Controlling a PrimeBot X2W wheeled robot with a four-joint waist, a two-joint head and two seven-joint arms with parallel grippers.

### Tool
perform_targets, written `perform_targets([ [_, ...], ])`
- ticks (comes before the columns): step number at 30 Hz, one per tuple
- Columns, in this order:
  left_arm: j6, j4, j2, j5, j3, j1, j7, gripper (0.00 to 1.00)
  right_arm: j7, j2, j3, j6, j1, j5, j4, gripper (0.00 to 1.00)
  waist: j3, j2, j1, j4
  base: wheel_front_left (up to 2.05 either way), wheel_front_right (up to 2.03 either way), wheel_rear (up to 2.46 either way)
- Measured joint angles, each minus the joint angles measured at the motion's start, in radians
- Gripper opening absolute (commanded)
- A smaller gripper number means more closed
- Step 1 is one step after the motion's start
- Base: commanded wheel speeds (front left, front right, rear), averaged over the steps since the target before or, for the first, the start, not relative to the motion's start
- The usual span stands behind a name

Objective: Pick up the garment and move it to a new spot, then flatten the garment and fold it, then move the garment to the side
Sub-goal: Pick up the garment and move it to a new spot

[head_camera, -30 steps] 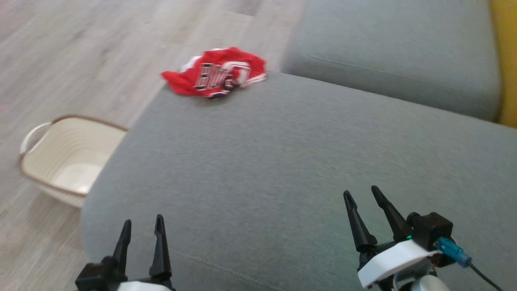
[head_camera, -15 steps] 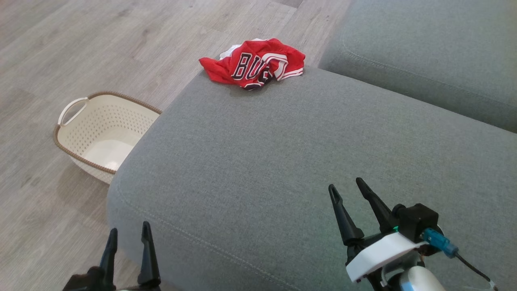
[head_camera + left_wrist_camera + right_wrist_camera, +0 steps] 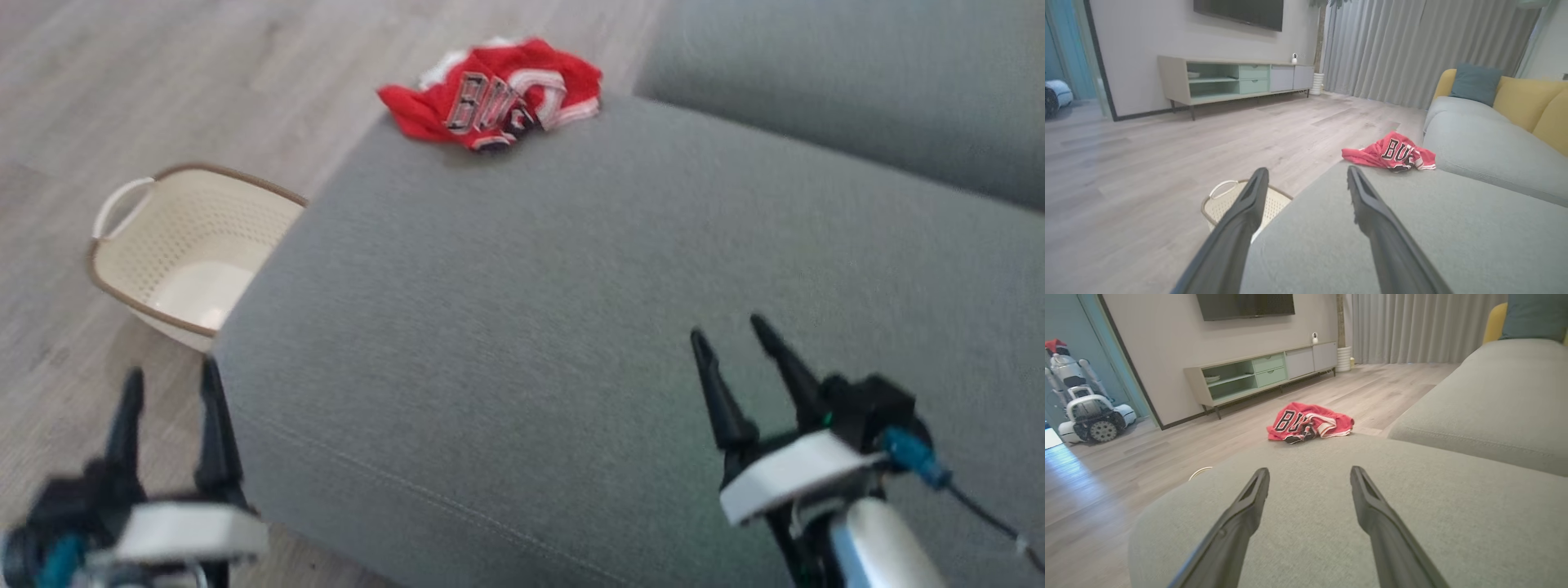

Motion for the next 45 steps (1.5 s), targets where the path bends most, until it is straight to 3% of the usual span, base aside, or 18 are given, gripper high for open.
perform_targets([
  [6,-0.036,-0.003,0.088,0.024,0.002,-0.204,0.102,1.00,0.023,-0.001,-0.025,0.000,-0.065,-0.049,-0.037,1.00,0.097,0.0000,0.0000,-0.062,0.00,0.00,0.00],
  [11,-0.106,0.088,0.184,0.041,-0.002,-0.446,0.201,1.00,0.052,-0.002,-0.034,0.000,-0.115,-0.091,-0.079,1.00,0.193,0.0000,0.0000,-0.115,0.00,0.00,0.00],
  [13,-0.156,0.151,0.219,0.037,-0.011,-0.559,0.240,1.00,0.057,-0.002,-0.035,0.000,-0.139,-0.106,-0.095,1.00,0.235,0.0000,0.0000,-0.137,0.00,0.00,0.00],
  [17,-0.216,0.309,0.234,-0.033,-0.015,-0.766,0.329,1.00,0.065,-0.003,-0.030,0.000,-0.177,-0.124,-0.122,1.00,0.316,0.0000,0.0000,-0.185,0.00,0.00,0.00],
  [29,-0.247,0.671,0.309,-0.064,-0.044,-1.063,0.449,1.00,0.073,-0.005,-0.025,0.000,-0.206,-0.137,-0.187,1.00,0.504,-0.0001,0.0002,-0.345,0.00,0.00,0.00],
  [40,-0.251,0.823,0.350,-0.075,-0.044,-1.165,0.433,1.00,0.062,-0.006,-0.030,0.000,-0.209,-0.139,-0.239,1.00,0.636,-0.0001,0.0002,-0.451,0.00,0.00,0.00],
  [41,-0.251,0.832,0.351,-0.075,-0.044,-1.165,0.433,0.39,0.060,-0.005,-0.031,0.000,-0.210,-0.139,-0.240,1.00,0.641,-0.0001,0.0002,-0.456,0.00,0.00,0.00],
  [42,-0.251,0.842,0.352,-0.075,-0.045,-1.166,0.425,0.10,0.057,-0.005,-0.031,0.000,-0.210,-0.139,-0.241,1.00,0.644,-0.0001,0.0002,-0.461,0.00,0.00,0.00],
  [43,-0.251,0.848,0.353,-0.075,-0.048,-1.169,0.424,0.00,0.054,-0.005,-0.033,0.000,-0.210,-0.139,-0.241,1.00,0.645,-0.0001,0.0002,-0.464,0.00,0.00,0.00],
  [45,-0.251,0.860,0.353,-0.074,-0.062,-1.177,0.410,0.00,0.048,-0.005,-0.035,0.000,-0.210,-0.134,-0.235,1.00,0.638,-0.0001,0.0002,-0.465,0.00,0.00,0.00],
])
